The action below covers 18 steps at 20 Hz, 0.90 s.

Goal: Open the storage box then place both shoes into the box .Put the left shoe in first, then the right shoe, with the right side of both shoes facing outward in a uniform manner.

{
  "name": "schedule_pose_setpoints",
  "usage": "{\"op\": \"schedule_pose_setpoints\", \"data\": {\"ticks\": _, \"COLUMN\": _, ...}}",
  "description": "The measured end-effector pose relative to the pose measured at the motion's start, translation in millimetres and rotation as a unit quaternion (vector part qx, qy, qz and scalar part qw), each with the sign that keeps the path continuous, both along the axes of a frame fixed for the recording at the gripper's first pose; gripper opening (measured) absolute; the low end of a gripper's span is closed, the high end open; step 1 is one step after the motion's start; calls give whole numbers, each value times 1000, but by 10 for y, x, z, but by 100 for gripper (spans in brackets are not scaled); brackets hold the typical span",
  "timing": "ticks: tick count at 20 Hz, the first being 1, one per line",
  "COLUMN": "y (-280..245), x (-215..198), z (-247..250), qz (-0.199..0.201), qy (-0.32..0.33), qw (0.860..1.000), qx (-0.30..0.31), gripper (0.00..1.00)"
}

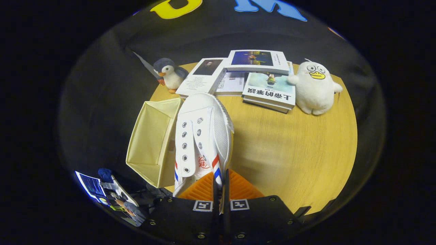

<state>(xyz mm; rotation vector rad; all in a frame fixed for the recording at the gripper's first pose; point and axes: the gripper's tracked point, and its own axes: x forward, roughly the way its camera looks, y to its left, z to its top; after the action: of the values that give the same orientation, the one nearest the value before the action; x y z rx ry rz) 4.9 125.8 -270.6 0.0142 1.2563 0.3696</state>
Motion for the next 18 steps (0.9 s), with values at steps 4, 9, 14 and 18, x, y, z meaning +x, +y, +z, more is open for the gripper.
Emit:
{"op": "schedule_pose_setpoints", "data": {"ticks": 4, "y": 315, "x": 24, "z": 69, "qz": 29, "qy": -1, "qw": 1000, "qx": 3, "gripper": 4}}
{"op": "schedule_pose_setpoints", "data": {"ticks": 9, "y": 722, "x": 94, "z": 89, "qz": 59, "qy": 1, "qw": 998, "qx": 10, "gripper": 5}}
{"op": "schedule_pose_setpoints", "data": {"ticks": 14, "y": 1186, "x": 118, "z": 88, "qz": 86, "qy": 11, "qw": 996, "qx": 27, "gripper": 4}}
{"op": "schedule_pose_setpoints", "data": {"ticks": 18, "y": 1517, "x": 127, "z": -31, "qz": 118, "qy": 19, "qw": 993, "qx": 14, "gripper": 5}}
